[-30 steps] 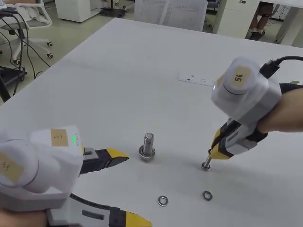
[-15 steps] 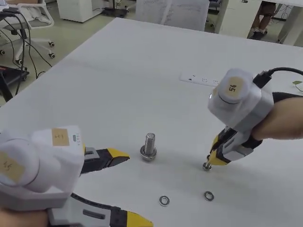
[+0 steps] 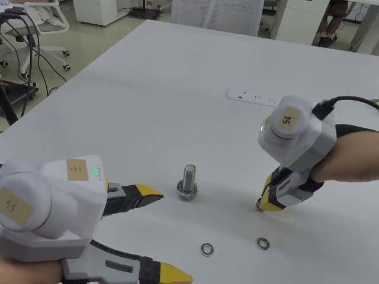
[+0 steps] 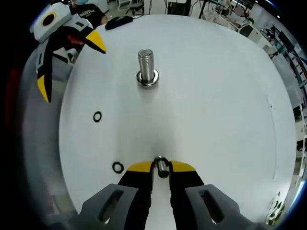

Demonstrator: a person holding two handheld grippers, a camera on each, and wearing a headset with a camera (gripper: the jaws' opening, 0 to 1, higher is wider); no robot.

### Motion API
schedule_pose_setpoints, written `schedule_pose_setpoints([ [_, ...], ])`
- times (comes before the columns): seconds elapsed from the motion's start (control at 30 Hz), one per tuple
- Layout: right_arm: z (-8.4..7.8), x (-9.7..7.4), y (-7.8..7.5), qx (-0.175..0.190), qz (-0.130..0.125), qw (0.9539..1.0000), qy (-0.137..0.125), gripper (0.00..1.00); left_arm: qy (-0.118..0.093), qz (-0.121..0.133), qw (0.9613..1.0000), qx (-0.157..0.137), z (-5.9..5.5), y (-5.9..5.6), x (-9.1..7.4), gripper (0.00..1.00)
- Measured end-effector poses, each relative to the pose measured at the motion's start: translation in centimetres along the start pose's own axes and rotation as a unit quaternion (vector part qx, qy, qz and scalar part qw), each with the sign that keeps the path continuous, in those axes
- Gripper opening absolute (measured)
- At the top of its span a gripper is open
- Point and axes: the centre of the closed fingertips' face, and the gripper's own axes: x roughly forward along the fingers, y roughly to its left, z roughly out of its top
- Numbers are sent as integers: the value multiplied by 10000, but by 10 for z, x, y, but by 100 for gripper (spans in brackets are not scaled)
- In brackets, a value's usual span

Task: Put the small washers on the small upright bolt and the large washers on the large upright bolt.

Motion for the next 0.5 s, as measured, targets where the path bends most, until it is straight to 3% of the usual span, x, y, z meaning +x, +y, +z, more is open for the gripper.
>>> schedule_pose_setpoints([
  [0.5,-1,2,1,33,-4,10000,-27,15,9,-3,10000,-1,0,-1,1,73],
])
